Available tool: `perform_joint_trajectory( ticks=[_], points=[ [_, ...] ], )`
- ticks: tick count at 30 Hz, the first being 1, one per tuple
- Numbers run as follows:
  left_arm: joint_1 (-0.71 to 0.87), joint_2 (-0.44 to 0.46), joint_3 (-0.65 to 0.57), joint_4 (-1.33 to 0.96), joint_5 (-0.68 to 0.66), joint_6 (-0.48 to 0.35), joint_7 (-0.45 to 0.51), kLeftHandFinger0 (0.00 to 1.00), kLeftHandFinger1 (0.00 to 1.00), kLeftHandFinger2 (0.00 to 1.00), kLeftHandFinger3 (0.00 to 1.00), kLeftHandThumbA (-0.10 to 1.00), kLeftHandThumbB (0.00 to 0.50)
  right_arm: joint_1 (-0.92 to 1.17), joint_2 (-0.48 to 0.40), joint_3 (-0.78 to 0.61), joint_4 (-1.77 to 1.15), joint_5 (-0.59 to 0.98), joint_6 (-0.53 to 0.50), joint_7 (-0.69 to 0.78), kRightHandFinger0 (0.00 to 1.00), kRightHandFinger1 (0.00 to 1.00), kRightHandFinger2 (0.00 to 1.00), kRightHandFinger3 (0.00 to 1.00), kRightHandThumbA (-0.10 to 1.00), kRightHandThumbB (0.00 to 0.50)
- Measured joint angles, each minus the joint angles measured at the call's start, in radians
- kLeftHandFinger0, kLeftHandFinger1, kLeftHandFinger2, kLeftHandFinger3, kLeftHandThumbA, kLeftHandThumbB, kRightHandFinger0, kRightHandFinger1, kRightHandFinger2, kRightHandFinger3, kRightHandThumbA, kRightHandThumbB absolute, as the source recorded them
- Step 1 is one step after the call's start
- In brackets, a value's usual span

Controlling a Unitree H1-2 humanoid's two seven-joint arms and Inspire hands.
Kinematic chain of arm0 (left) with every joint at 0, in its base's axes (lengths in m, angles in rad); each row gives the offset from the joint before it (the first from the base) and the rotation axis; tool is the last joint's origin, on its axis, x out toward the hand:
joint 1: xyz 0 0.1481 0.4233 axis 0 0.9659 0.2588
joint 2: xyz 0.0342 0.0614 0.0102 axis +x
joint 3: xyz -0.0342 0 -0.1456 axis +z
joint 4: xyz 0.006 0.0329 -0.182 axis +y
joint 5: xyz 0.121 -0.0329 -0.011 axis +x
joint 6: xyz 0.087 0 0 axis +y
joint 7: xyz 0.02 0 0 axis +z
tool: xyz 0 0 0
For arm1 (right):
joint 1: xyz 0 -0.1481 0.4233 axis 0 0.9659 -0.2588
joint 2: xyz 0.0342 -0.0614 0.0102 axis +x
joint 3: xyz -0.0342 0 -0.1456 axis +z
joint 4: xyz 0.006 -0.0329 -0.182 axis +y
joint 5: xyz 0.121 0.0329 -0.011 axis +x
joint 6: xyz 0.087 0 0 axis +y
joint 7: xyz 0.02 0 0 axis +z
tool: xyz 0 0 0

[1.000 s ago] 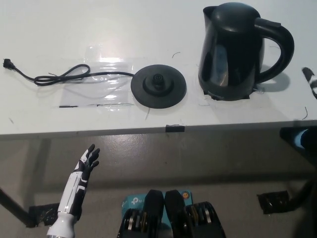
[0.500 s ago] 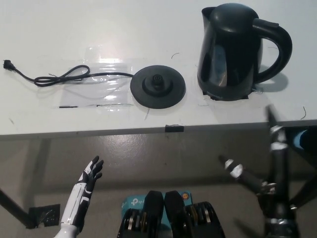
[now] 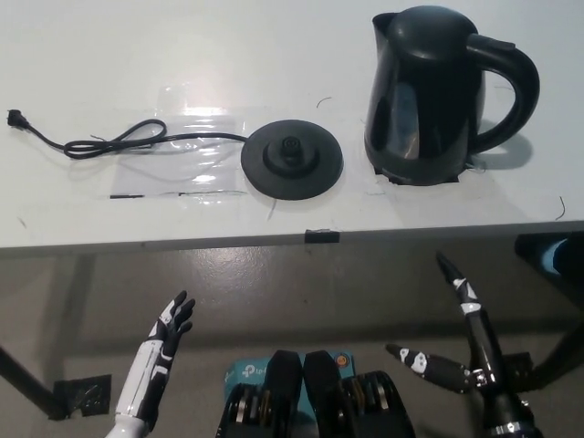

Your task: Use the right hand to grab the handle of the kettle from the base and place it on the right side

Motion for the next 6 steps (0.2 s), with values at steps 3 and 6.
perform_joint_trajectory(
  ticks=[3, 6],
  points=[
    [0.004, 0.0, -0.005, 0.0, 0.0, 0.0, -0.004, 1.0, 1.0, 1.0, 1.0, 1.0, 0.5, 0.012, 0.0, -0.001, 0.0, 0.001, 0.001, 0.026, 1.0, 1.0, 1.0, 1.0, 1.0, 0.316],
    [0.002, 0.0, -0.007, 0.0, 0.0, 0.0, -0.007, 1.0, 1.0, 1.0, 1.0, 1.0, 0.5, 0.013, 0.0, -0.005, 0.0, 0.001, 0.001, 0.045, 1.0, 1.0, 1.0, 1.0, 1.0, 0.31]
  ],
)
